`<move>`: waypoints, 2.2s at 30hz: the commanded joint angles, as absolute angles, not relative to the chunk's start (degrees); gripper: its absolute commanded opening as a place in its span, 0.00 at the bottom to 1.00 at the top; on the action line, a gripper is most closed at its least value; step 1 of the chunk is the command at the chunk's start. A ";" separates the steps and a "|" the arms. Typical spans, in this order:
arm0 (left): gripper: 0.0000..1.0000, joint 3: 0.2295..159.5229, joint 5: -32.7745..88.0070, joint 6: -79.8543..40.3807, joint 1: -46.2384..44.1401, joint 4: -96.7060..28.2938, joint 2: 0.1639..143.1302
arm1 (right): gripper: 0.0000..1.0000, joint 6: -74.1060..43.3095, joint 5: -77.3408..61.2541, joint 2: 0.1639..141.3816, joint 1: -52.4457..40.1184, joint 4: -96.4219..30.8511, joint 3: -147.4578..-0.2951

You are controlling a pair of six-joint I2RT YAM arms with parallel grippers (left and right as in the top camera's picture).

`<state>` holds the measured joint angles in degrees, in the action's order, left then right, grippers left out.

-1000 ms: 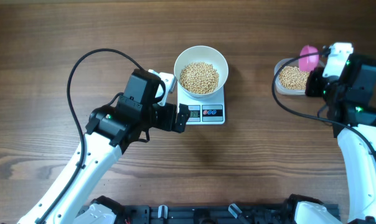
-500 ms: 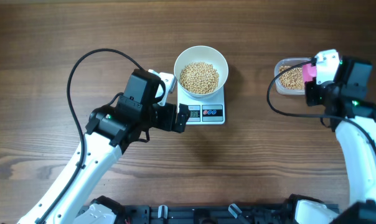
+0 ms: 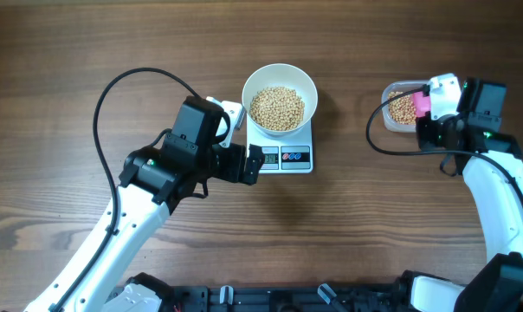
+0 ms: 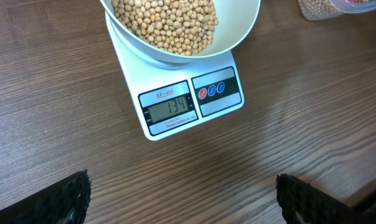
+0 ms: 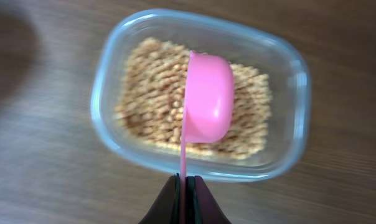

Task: Scoop item into bowl and weigh 150g on scale
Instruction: 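Dip the pink scoop into the soybeans again with the right gripper, then lift the filled scoop with the right gripper over the white bowl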

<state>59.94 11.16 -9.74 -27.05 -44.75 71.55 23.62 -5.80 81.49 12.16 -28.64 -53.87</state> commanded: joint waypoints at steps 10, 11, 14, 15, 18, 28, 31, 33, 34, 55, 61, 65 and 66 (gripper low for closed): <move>1.00 60.01 11.46 -8.84 -27.22 -44.60 71.02 | 0.04 13.30 -14.66 82.19 12.10 -29.89 -53.89; 1.00 60.01 11.46 -8.84 -27.22 -44.60 71.02 | 0.04 12.01 -14.66 82.19 12.10 -29.78 -53.89; 1.00 60.01 11.46 -8.84 -27.22 -44.60 71.02 | 0.04 8.36 -14.70 82.19 12.73 -29.36 -53.89; 1.00 60.01 11.46 -8.84 -27.22 -44.60 71.02 | 0.04 7.44 -14.92 82.19 13.19 -29.36 -53.89; 1.00 60.01 11.46 -8.84 -27.22 -44.60 71.02 | 0.04 4.34 -16.21 82.19 15.03 -29.39 -53.89; 1.00 60.01 11.46 -8.84 -27.22 -44.60 71.02 | 0.04 -2.15 -40.60 82.19 25.78 -29.36 -53.89; 1.00 60.01 11.46 -8.84 -27.22 -44.60 71.02 | 0.04 -4.99 -43.55 82.19 28.12 -29.17 -53.89; 1.00 60.01 11.46 -8.84 -27.22 -44.60 71.02 | 0.04 -5.13 -43.29 82.19 28.97 -29.21 -53.89; 1.00 60.01 11.46 -8.84 -27.22 -44.60 71.02 | 0.04 -5.10 -43.16 82.19 29.36 -29.19 -53.89; 1.00 60.01 11.46 -8.84 -27.22 -44.60 71.02 | 0.04 -13.93 -64.66 82.19 39.62 -29.23 -53.89; 1.00 60.01 11.46 -8.84 -27.22 -44.60 71.02 | 0.04 -14.13 -73.32 82.19 39.38 -29.21 -53.89; 1.00 60.01 11.46 -8.84 -27.22 -44.60 71.02 | 0.04 -14.15 -73.78 82.17 37.15 -29.21 -53.89; 1.00 60.01 11.46 -8.84 -27.22 -44.60 71.02 | 0.04 -14.13 -73.76 82.17 36.07 -29.21 -53.89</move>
